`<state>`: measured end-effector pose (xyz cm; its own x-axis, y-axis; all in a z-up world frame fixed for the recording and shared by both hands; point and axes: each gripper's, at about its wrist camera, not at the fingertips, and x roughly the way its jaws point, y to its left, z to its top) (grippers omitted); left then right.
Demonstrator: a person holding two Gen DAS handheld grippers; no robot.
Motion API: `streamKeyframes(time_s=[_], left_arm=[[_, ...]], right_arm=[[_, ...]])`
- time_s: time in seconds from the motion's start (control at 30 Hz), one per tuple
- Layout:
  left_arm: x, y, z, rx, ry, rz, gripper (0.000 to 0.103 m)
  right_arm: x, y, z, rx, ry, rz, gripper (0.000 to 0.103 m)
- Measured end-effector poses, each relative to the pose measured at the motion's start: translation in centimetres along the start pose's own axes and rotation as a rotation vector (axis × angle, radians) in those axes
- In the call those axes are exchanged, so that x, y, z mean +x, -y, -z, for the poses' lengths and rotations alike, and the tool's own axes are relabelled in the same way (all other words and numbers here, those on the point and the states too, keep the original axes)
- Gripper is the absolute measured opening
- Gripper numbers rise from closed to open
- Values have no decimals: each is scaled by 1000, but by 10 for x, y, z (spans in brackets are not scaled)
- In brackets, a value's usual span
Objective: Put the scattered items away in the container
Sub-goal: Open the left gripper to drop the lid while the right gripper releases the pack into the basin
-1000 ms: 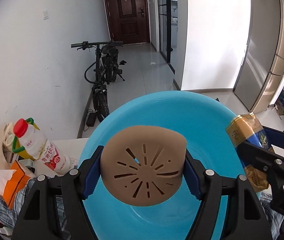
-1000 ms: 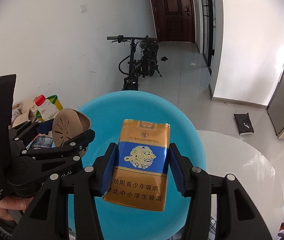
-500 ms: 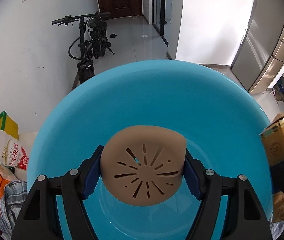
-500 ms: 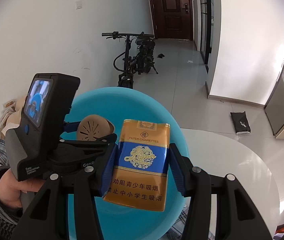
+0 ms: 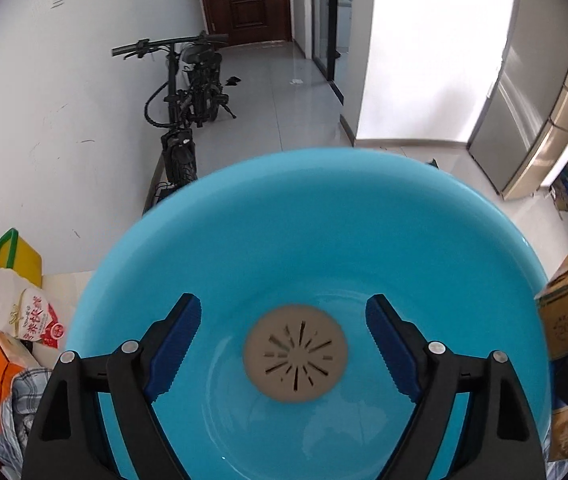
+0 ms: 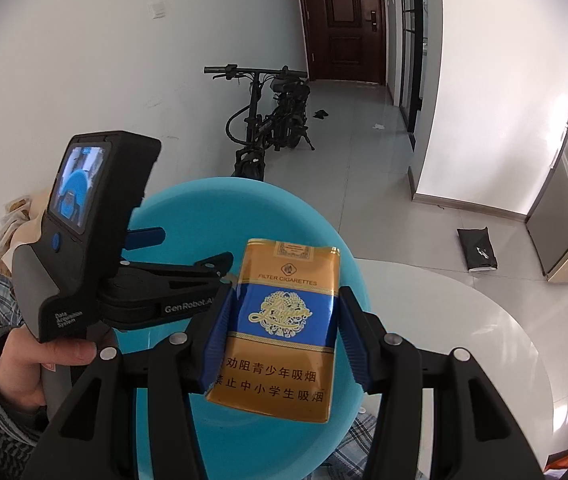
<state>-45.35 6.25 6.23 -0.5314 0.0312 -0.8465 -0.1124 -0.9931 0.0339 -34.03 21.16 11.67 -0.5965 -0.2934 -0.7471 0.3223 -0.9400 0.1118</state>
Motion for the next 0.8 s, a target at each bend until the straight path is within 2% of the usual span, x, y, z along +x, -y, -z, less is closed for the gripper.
streamKeyframes(time_s=[0.13, 0.33, 0.5, 0.63, 0.8], left_arm=[[-31, -23, 6, -32, 38, 21, 87], [-78, -56, 25, -42, 90, -27, 87], [-107, -78, 40, -29, 135, -86, 87], [-128, -97, 55, -46, 188, -116, 87], [-139, -121, 66, -72, 196, -102, 87]], right_arm=[[4, -9, -1, -13, -18, -5, 50], [25, -33, -3, -29, -74, -23, 50], [47, -57, -2, -84, -95, 99, 50], [69, -63, 0, -82, -138, 124, 50], [89, -63, 0, -80, -169, 202, 50]])
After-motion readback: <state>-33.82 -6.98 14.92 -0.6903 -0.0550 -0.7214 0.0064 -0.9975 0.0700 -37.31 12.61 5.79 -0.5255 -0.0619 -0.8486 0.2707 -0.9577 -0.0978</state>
